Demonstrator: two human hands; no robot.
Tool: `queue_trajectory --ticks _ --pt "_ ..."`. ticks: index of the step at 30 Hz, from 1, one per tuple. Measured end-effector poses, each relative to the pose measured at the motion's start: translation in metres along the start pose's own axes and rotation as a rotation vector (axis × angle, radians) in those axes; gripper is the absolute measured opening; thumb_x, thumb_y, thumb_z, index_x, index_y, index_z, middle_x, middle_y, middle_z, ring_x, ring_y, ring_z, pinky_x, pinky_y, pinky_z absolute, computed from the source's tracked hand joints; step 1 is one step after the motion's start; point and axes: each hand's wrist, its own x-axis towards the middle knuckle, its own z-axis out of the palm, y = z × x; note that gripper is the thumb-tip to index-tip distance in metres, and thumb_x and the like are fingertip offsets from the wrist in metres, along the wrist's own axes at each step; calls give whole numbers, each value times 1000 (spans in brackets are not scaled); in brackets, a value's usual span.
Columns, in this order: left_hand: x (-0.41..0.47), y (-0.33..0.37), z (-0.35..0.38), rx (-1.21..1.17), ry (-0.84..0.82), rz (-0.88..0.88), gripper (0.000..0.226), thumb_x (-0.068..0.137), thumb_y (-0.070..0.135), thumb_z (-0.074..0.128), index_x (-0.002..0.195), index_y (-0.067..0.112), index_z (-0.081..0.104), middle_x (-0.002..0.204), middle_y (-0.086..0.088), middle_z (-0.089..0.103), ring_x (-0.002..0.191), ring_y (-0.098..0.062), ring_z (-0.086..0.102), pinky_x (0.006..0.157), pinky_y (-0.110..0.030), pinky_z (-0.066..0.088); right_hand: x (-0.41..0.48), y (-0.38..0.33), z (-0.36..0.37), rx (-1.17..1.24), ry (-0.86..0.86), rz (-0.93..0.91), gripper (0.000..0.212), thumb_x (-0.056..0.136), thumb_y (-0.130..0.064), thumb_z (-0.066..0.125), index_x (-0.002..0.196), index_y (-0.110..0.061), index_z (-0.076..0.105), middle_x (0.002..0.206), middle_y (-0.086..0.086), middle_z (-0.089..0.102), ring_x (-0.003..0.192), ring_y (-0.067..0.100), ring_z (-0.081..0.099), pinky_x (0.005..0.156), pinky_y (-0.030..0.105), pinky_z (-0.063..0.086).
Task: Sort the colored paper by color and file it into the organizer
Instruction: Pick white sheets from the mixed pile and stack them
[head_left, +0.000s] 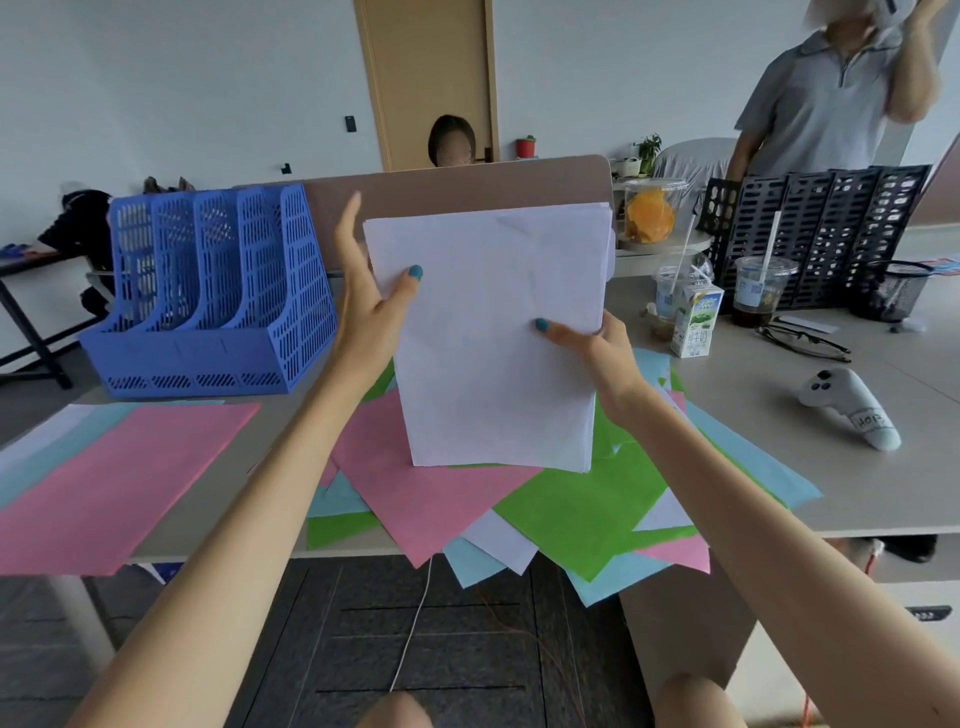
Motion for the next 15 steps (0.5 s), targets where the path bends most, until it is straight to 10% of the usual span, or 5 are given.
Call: queue_trajectory --ticks 3,7,15 --pt "-9 -13 -7 -148 -37 -244 72 84 -3 65 138 26 27 133 2 52 116 -5 57 93 -26 48 -1 8 -4 -20 -38 55 20 78 -8 74 95 -16 68 91 -1 74 78 15 71 65 25 55" --pt "-31 -36 -10 -257 -220 -541 50 79 12 72 126 19 56 123 2 65 117 -13 59 109 -42 37 -5 26 -7 -85 -71 139 17 75 -7 75 89 -15 71 84 -2 74 75 15 70 65 26 55" --pt "-44 -48 6 -238 -263 -599 40 92 21 61 131 25 53 126 10 63 119 -6 56 108 -34 38 -5 35 -3 -31 -16 115 19 64 -10 78 82 -12 70 74 -2 72 65 13 68 60 26 55"
